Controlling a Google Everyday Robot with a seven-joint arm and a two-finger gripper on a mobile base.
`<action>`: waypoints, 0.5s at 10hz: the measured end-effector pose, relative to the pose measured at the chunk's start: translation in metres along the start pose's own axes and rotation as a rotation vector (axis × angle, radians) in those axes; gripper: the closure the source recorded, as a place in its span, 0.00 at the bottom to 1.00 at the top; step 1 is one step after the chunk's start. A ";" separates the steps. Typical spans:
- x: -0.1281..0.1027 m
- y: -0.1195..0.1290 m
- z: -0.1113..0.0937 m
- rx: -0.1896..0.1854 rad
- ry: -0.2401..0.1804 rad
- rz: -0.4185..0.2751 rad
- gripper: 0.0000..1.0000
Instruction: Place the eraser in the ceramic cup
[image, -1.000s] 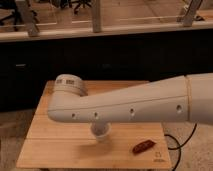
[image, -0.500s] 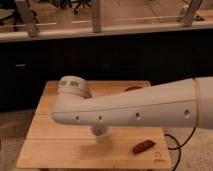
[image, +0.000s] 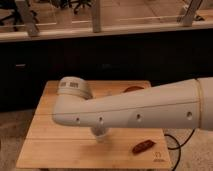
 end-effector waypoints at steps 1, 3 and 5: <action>0.003 0.001 0.000 -0.003 0.007 0.004 1.00; 0.015 0.006 0.001 -0.014 0.025 0.020 1.00; 0.025 0.010 0.003 -0.027 0.041 0.028 1.00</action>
